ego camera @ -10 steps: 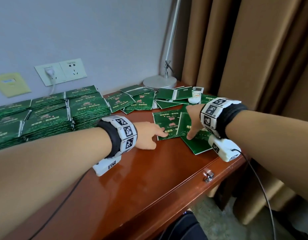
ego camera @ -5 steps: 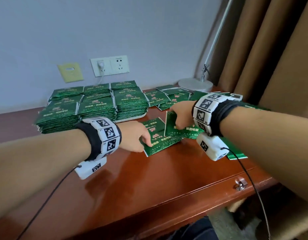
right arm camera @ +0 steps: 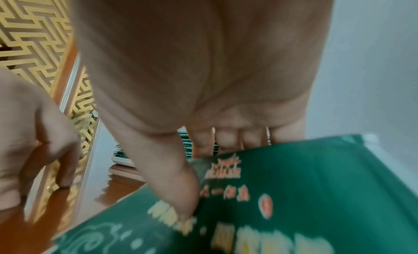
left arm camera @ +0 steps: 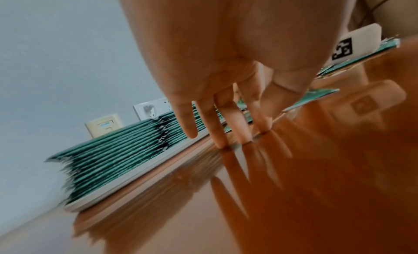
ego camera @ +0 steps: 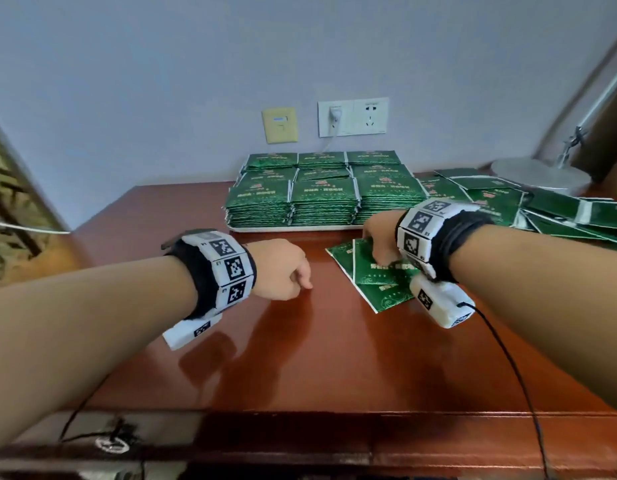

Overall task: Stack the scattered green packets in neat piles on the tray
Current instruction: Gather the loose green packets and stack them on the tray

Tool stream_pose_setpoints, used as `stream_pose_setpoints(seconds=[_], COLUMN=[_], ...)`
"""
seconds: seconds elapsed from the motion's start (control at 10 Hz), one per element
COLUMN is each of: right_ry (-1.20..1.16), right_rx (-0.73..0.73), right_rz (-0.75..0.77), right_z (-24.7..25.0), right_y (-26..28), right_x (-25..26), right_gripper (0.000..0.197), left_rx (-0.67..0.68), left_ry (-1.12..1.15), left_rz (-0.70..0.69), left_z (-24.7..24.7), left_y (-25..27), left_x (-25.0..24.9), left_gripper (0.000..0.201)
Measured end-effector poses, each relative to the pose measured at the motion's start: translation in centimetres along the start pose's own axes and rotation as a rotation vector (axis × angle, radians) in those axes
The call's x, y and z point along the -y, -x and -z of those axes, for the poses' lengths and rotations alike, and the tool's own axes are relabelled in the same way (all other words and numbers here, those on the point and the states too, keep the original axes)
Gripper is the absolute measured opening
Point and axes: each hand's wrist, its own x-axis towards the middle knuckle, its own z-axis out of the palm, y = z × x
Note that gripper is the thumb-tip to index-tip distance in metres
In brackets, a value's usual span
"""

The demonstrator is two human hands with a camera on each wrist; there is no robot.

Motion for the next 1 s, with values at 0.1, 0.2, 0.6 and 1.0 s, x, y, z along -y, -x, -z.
stream_pose_setpoints(seconds=[0.1, 0.2, 0.6, 1.0], right_ry=[0.102, 0.080, -0.187, -0.128], right_rx=[0.004, -0.022, -0.098, -0.018], right_rz=[-0.007, -0.002, 0.192, 0.139], right_z=[-0.5, -0.2, 1.0, -0.4], right_y=[-0.4, 0.6, -0.6, -1.2], right_x=[0.7, 1.1, 5.6, 1.9], right_gripper=[0.032, 0.029, 0.044, 0.101], left_rx=[0.020, -0.011, -0.092, 0.210], left_ry=[0.029, 0.029, 0.086, -0.097], left_rz=[0.023, 0.050, 0.315, 0.335], left_z=[-0.4, -1.1, -2.3, -1.7], left_y=[0.3, 0.2, -0.1, -2.4], left_x=[0.3, 0.7, 3.1, -2.2], left_gripper=[0.022, 0.022, 0.064, 0.132])
